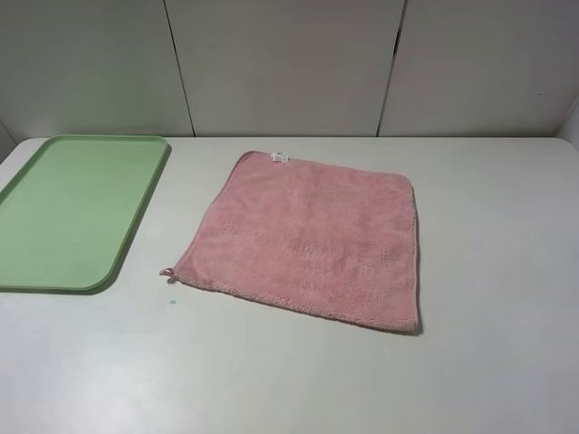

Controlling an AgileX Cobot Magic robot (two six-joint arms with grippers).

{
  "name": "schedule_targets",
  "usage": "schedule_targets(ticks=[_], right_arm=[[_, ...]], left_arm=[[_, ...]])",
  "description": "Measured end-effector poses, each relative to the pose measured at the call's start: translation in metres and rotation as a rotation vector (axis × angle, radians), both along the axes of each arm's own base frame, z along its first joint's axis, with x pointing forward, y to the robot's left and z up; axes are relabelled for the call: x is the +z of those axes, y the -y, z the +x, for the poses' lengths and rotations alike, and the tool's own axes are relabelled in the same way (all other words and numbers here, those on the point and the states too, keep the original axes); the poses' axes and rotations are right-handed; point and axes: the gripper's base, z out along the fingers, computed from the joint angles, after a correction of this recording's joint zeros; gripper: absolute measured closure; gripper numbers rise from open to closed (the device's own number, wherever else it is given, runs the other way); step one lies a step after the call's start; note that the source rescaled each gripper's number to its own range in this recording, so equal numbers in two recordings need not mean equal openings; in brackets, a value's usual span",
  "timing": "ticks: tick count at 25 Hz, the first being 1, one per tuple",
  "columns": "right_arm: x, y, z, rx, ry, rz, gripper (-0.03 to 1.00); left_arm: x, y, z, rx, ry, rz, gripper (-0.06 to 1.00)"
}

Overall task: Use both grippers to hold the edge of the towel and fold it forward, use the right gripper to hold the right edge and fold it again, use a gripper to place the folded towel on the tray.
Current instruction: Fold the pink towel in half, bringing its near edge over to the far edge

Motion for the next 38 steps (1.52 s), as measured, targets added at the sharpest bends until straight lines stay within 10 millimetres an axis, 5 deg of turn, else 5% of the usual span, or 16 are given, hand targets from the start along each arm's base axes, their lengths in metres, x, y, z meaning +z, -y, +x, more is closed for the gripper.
schedule_targets(ticks=[16, 24, 38], right_arm=[[0.000, 0.000, 0.000, 0.001, 0.000, 0.002, -0.03], [0.013, -0.002, 0.001, 0.032, 0.043, -0.023, -0.03], [0.029, -0.024, 0.082, 0.254, -0.097, -0.167, -0.03]], left_arm=[[0.002, 0.000, -0.001, -0.008, 0.009, 0.010, -0.04], [0.026, 0.004, 0.017, -0.054, -0.060, 0.089, -0.03], [0.070, 0.024, 0.082, -0.242, -0.185, 0.257, -0.03]])
